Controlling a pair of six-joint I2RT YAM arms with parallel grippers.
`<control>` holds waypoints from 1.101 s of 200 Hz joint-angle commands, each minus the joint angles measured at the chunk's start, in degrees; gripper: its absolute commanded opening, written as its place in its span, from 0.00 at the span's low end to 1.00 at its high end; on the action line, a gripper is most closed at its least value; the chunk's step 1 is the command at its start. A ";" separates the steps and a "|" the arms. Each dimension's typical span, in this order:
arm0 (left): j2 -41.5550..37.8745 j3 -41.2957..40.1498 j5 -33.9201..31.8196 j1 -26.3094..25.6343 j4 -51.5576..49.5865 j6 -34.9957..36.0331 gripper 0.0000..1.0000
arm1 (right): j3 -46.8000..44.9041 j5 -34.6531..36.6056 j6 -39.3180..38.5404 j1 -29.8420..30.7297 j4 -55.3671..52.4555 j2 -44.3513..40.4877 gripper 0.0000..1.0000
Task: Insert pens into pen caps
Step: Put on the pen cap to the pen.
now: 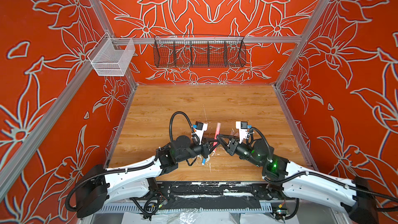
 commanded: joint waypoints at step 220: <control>-7.53 2.78 5.88 0.93 -10.89 13.86 0.00 | 15.58 6.42 -8.79 0.24 -9.13 2.67 0.52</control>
